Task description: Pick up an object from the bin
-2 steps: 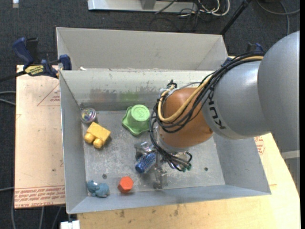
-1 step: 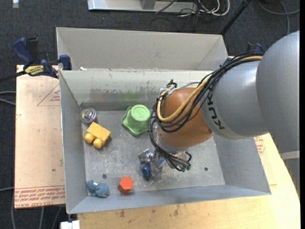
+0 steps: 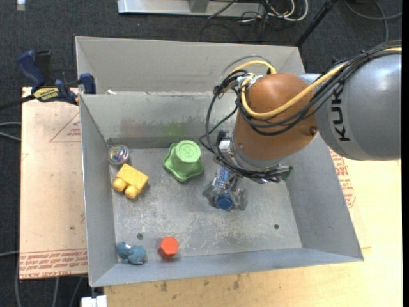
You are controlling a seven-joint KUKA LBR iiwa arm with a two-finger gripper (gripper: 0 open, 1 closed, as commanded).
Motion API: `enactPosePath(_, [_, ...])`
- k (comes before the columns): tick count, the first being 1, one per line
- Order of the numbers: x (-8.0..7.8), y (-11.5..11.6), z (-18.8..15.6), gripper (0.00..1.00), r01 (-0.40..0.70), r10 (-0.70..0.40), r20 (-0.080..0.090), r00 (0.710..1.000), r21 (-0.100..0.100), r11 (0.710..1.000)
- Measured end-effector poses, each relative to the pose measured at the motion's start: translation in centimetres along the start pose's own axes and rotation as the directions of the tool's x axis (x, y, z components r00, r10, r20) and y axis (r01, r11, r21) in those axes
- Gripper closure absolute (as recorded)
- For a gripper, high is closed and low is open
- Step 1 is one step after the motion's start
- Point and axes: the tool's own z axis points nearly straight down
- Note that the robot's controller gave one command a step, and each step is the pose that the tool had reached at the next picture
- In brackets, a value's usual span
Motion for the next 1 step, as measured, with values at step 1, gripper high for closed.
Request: enactPosePath(1, [-1.37, -0.18, -8.11, 1.00, -0.019, 0.019, 0.004, 1.000, 0.004, 1.000])
